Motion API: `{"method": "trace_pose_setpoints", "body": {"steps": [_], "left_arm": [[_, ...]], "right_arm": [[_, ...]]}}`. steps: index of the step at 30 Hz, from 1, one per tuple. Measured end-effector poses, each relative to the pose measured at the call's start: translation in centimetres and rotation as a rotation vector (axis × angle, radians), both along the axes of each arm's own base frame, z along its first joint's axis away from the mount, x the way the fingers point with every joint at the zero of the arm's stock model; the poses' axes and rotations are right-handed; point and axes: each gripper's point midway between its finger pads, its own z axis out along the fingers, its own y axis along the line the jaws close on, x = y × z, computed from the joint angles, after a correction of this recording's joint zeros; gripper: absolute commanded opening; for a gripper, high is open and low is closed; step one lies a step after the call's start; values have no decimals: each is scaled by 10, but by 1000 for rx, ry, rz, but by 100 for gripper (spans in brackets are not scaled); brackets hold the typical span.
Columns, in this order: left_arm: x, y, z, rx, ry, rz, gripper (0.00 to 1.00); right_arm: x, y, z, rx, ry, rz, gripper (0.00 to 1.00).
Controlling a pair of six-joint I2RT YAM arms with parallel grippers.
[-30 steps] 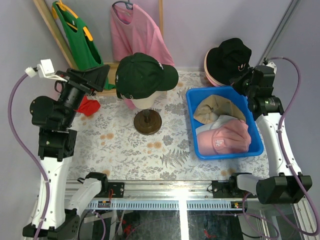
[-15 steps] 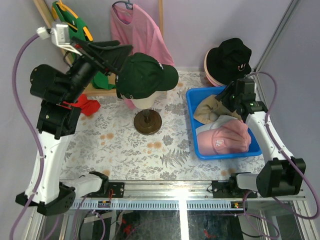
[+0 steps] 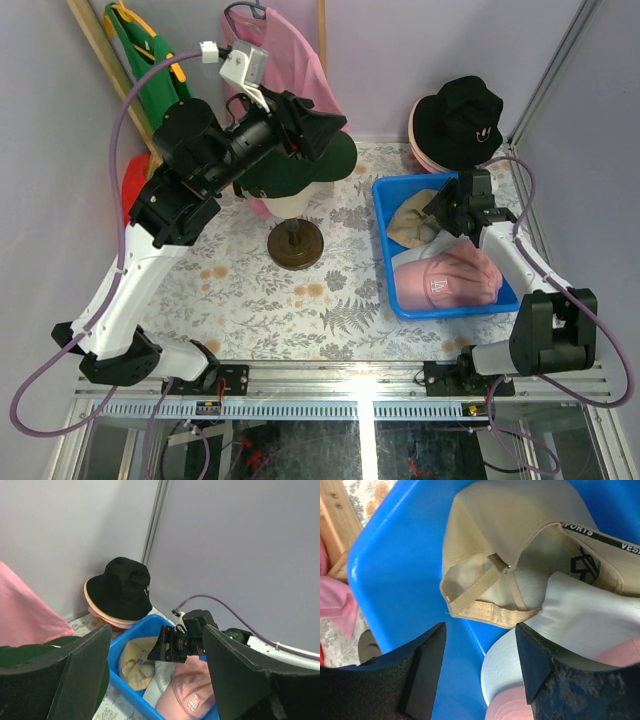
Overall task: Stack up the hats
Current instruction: Adjust the hat on the hat stand.
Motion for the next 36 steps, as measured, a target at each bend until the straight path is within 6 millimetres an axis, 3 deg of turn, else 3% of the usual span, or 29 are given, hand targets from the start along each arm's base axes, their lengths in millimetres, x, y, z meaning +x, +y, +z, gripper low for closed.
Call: {"method": "trace_pose_setpoints", "body": {"steps": [5,16,23,32,36], "left_arm": [[-2,-9,-10,38,8,-9,73],[-7,-15,-9,48,-10,-17,73],[-7,-18,-9,44,-26,-17,73],[1,-20,-21,78,-32,4,73],[1,-20,-21,86,-42,6,73]], "right_arm": [[6,-6,-16,-34,21,-24,65],[27,-26,-48,-157,38,-60,66],[54,-28,-40,-175,-67,-66,63],[69,-24,-48,-160,-103,-60,5],[68,-19,-42,-132,-117,-47,0]]}}
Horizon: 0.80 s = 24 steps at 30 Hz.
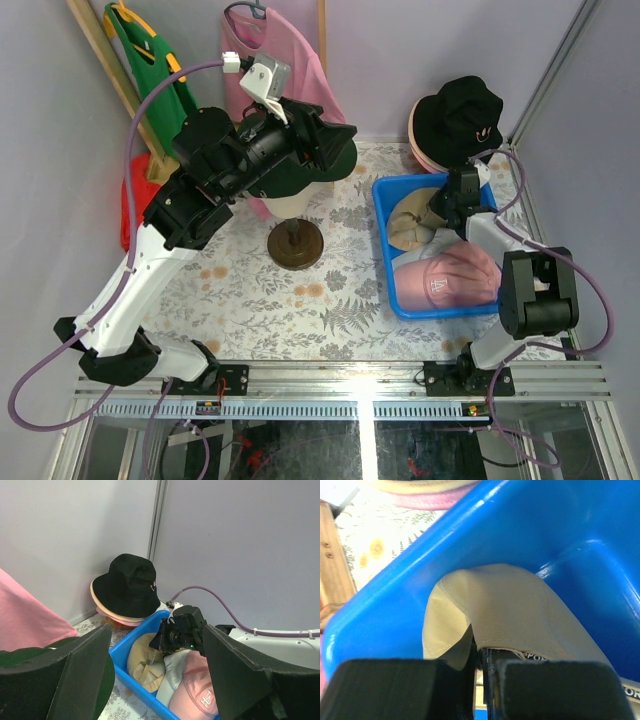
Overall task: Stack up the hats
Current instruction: Adjust the hat on the hat stand, then pick up the hat from the bin.
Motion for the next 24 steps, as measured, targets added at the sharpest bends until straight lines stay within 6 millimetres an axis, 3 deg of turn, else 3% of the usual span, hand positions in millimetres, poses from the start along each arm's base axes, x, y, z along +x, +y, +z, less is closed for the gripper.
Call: {"method": "trace_pose_setpoints", "body": {"steps": [4,8,16,24], "left_arm": [[-1,-1,0,3,-4,-5,73],[-7,-9,2,3,-11,-27,73],[-28,-50,7,19,-33,-127,76],[-54,-89,-7,81,-56,-184,80]], "right_arm": [[-4,4,20,24,-34,17,0],[-14,8,58,48,-82,36,0],[-26,16,161,119,-266,57,0],[-47,20,263,202,-464,59,0]]}}
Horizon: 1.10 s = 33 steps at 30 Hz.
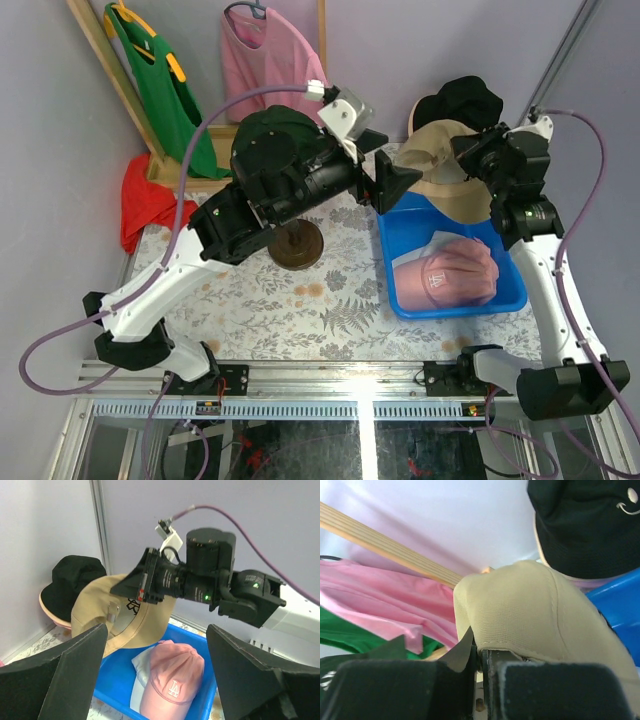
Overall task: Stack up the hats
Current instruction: Pick up the hat from the bin.
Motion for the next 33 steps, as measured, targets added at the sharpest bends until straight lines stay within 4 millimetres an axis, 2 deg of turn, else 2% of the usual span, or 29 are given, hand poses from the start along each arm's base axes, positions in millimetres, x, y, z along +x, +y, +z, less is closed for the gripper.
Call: {"method": "trace_pose_setpoints", "body": {"steps": [5,16,23,29,33], "left_arm": [[-12,-12,-6,28,-18,-4,83],[-30,-46,-31,156,-113,75,93],[-24,-58,-43,232,-214,197,97],[-14,-58,-37,211,-295,296,98],[-7,-64,-26,175,-345,359,100]], "right_arm": [[-13,5,43,65,-77,18,0],[-44,17,101,203,-175,77,0],[-67,23,138,264,-229,119,0],[-93,28,166,312,-281,166,0],[-108,33,175,336,-296,195,0]]}}
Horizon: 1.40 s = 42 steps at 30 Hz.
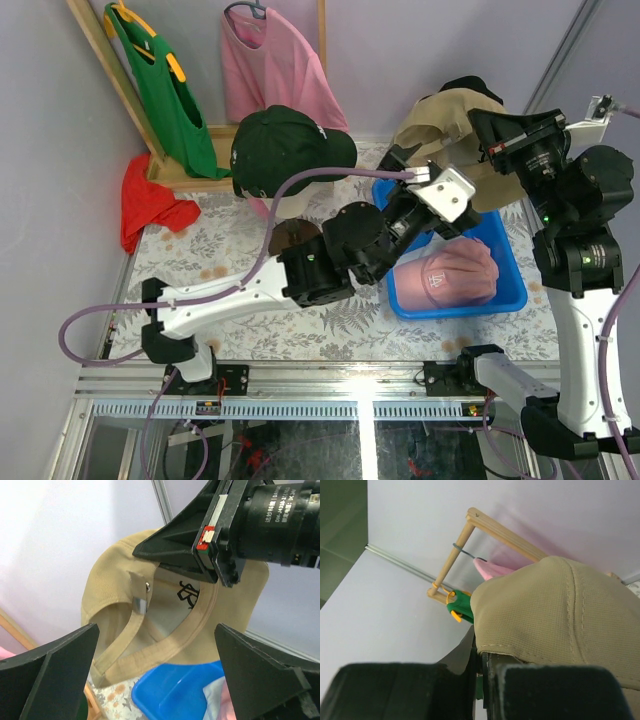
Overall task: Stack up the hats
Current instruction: Pick up the hat from the bin.
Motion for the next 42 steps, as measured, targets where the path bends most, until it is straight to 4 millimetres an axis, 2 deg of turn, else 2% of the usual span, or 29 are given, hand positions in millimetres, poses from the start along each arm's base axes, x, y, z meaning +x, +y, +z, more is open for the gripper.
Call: {"method": "trace_pose_setpoints", "body": {"steps": [10,13,17,22,25,29,36,42], "left_arm": [[16,-35,-7,11,-88,64,100],[20,-35,-3,0,-120,95,100],[24,-30,15,-38,-171,146,99],[30,-22,31,-72,-203,182,90],[35,-17,34,-89,-207,195,79],[40,-13,37,-93,-211,198,73],[36,1,51,-107,-230,173,55],[40,9,58,-87,-236,133,43]], "right_arm": [[-23,5,14,44,-10,47,0],[-30,7,18,54,-18,61,0],[-41,7,24,71,-34,75,0],[-57,8,29,79,-52,91,0],[-65,8,30,81,-58,95,0],[-72,7,31,87,-61,97,0],[-68,13,28,96,-41,132,0],[-60,24,38,99,-61,191,0]]}}
